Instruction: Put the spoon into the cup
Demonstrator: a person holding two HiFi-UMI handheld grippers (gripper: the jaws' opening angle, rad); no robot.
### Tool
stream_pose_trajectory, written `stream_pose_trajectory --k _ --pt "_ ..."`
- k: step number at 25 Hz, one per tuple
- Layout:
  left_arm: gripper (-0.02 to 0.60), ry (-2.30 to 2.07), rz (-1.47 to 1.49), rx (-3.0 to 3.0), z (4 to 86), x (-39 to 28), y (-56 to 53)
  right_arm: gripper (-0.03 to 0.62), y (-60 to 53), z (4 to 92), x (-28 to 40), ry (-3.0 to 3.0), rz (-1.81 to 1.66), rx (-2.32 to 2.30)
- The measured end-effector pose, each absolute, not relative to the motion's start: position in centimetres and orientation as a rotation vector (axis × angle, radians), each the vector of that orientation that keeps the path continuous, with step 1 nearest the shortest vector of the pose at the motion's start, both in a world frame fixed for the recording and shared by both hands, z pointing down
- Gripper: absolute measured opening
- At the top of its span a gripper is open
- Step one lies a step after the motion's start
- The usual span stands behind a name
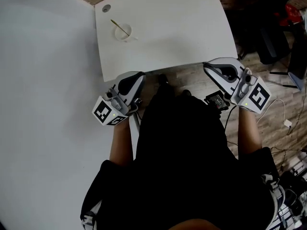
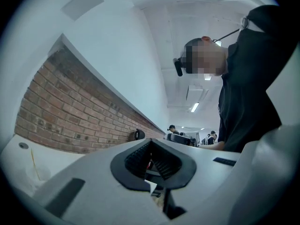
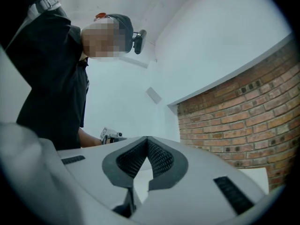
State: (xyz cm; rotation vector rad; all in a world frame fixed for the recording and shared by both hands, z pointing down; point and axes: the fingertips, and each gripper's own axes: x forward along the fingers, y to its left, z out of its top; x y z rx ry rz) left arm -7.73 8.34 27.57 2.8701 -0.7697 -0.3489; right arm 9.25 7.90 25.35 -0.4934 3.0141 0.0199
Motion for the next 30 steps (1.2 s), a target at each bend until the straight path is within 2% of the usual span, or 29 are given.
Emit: stream_pose_trajectory --k 7,14,30 --pt "0.015 -0.731 -0.290 2.841 29.0 -1.5 15.3 0.006 15.2 27.9 10.4 3.050 -0.093 -0.357" --pt "0.015 -0.683 -0.348 2.823 29.3 -0.9 14.4 0.006 15.2 29.0 10.5 3.076 -0.101 -0.358" --pt "0.017 -0.605 -0.252 2.861 30.1 1.4 15.6 0.006 15.6 28.9 10.2 3.109 -0.066 -0.307"
